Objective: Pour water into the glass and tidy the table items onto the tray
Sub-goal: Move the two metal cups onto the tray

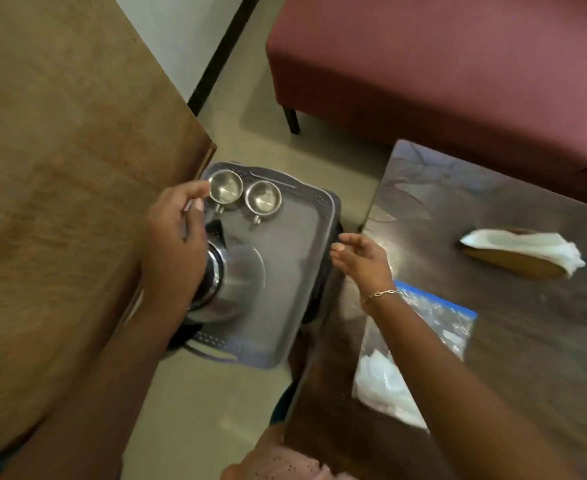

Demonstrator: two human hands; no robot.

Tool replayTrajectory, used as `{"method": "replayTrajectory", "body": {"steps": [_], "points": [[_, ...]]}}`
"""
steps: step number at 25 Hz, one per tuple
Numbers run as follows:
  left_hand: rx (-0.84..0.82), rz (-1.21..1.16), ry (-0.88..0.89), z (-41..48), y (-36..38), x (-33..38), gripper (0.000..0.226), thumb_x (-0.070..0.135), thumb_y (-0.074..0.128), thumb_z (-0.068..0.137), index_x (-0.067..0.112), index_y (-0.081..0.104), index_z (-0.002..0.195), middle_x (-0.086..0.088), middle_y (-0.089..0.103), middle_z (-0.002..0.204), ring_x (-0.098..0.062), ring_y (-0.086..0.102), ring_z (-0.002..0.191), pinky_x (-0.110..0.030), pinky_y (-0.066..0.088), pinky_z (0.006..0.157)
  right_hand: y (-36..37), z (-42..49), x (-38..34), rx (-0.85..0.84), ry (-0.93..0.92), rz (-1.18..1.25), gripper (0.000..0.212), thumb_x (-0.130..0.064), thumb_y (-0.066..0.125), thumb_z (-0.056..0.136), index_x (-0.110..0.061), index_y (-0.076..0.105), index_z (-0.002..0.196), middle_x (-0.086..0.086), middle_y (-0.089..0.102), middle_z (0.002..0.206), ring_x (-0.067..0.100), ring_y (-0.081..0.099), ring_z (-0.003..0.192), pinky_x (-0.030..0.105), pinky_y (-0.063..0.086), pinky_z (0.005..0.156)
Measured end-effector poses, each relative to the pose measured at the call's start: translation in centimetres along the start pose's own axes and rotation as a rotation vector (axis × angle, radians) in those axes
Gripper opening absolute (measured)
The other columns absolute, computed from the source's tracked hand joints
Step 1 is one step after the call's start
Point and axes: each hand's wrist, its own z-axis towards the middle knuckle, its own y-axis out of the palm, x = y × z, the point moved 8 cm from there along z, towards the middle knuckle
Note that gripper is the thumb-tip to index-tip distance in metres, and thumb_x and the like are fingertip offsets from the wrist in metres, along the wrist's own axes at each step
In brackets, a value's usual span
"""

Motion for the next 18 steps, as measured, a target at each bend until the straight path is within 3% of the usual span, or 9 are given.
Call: {"method": "replayTrajectory", "body": {"steps": [2, 5, 7, 9, 12, 14, 18], "points": [[-0.022, 0.088, 0.237, -5.9, 2.5, 4.2, 0.026, -0.001, 0.045, 0.090, -0.001, 0.062, 0.109, -0.016, 0.064, 0.106, -0.025, 0.054, 0.106, -0.028, 0.039, 0.096, -6.6, -2.0, 0.5, 0.068, -0.061, -0.102, 0.018, 0.004, 0.056, 0.085, -0.014, 0.057, 0.087, 0.005, 0.060, 0.080, 0.013, 0.058, 0.073, 0.018, 0.052, 0.068], [-0.259, 0.170, 0.350, -15.3, 9.8, 6.2, 0.032, 0.008, 0.043, 0.089, 0.000, 0.059, 0.116, -0.019, 0.061, 0.116, -0.029, 0.040, 0.124, -0.025, 0.023, 0.110, -16.6, -5.1, 2.1, 0.232, -0.065, -0.174, 0.025, 0.007, 0.057, 0.083, -0.018, 0.059, 0.079, 0.005, 0.061, 0.076, 0.011, 0.060, 0.066, 0.023, 0.052, 0.069], [-0.429, 0.235, 0.407, -20.9, 14.3, 6.3, 0.037, 0.016, 0.042, 0.088, 0.002, 0.057, 0.119, -0.017, 0.058, 0.122, -0.031, 0.033, 0.130, -0.030, 0.024, 0.111, -21.6, -6.6, 3.7, 0.331, -0.020, -0.234, 0.029, 0.006, 0.059, 0.081, -0.022, 0.058, 0.075, 0.002, 0.060, 0.071, 0.008, 0.058, 0.059, 0.021, 0.051, 0.064], [-0.579, 0.366, 0.477, -25.1, 18.2, 5.6, 0.046, 0.027, 0.041, 0.086, 0.005, 0.053, 0.124, -0.016, 0.055, 0.129, -0.032, 0.033, 0.132, -0.039, 0.034, 0.108, -24.7, -7.7, 6.3, 0.381, 0.062, -0.310, 0.028, 0.005, 0.063, 0.078, -0.022, 0.058, 0.072, 0.005, 0.060, 0.070, 0.010, 0.057, 0.058, 0.026, 0.049, 0.062], [-0.840, 0.575, 0.564, -29.9, 22.7, 4.1, 0.072, 0.048, 0.060, 0.077, 0.008, 0.039, 0.132, -0.016, 0.050, 0.137, -0.034, 0.042, 0.130, -0.049, 0.042, 0.102, -26.9, -8.6, 10.9, 0.381, 0.226, -0.389, 0.018, -0.002, 0.070, 0.073, -0.014, 0.057, 0.070, 0.011, 0.060, 0.074, 0.022, 0.053, 0.068, 0.039, 0.047, 0.066], [-0.961, 0.615, 0.588, -32.0, 24.7, 2.9, 0.092, 0.059, 0.069, 0.066, 0.010, 0.034, 0.135, -0.015, 0.046, 0.140, -0.033, 0.044, 0.129, -0.050, 0.042, 0.101, -26.9, -9.3, 13.1, 0.340, 0.304, -0.353, 0.017, -0.006, 0.072, 0.074, -0.013, 0.057, 0.074, 0.010, 0.060, 0.077, 0.020, 0.052, 0.068, 0.033, 0.044, 0.062], [-0.979, 0.689, 0.662, -33.2, 26.5, 1.6, 0.096, 0.066, 0.065, 0.065, 0.010, 0.035, 0.137, -0.014, 0.043, 0.143, -0.031, 0.041, 0.132, -0.053, 0.033, 0.107, -25.7, -9.5, 14.8, 0.297, 0.366, -0.258, 0.018, -0.009, 0.069, 0.078, -0.009, 0.054, 0.088, 0.005, 0.059, 0.077, 0.018, 0.054, 0.069, 0.027, 0.045, 0.055]]}}
